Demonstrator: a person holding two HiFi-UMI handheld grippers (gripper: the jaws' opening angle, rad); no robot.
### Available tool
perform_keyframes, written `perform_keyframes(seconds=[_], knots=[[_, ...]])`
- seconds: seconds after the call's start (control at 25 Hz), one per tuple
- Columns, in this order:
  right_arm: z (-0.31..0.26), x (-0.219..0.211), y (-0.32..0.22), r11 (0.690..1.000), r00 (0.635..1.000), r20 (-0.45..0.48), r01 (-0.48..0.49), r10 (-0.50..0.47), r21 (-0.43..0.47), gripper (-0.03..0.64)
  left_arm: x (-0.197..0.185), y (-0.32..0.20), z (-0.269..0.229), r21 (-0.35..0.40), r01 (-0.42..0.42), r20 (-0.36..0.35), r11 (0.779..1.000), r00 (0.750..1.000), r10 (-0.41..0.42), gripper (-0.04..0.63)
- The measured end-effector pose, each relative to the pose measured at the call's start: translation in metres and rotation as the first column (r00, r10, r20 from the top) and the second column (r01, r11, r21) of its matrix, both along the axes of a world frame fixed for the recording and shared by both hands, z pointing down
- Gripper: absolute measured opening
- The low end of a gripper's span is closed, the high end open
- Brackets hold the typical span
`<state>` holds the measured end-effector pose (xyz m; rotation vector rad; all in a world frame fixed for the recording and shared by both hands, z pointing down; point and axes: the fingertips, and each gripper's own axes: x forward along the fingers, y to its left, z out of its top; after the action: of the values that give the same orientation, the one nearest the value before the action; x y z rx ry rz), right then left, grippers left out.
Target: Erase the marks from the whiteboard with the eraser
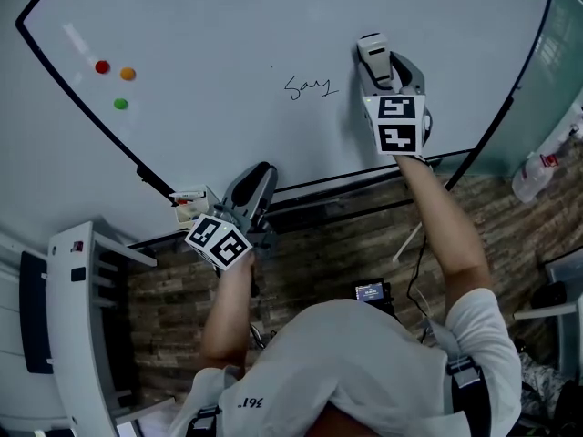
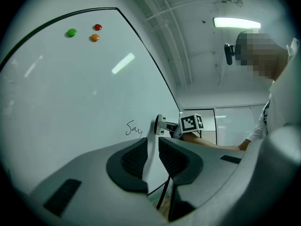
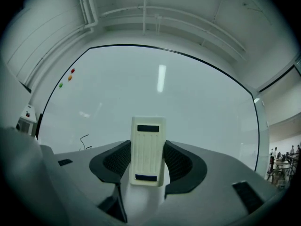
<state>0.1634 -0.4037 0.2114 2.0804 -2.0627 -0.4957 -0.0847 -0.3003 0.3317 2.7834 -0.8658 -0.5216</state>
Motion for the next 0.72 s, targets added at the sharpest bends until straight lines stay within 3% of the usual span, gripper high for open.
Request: perform_keyframes(seconds=[0.6,0.72], knots=[[0.042,-0.123,-0.007,0.979,0.982,0.017,0.191,-0.19,-0.072,0.239,-0.059,0.011,0.014,-0.015,0.075,-0.013,0.997,0.997,-0.075,0.075],[0.048,-0.146,-0.008,0.971,0.975,0.022,0.224,-0.223,-0.081,0.239,-0.071,0.015,0.015,-0.015,0.079,-0.017,0.997,0.997,-0.079,0.035]])
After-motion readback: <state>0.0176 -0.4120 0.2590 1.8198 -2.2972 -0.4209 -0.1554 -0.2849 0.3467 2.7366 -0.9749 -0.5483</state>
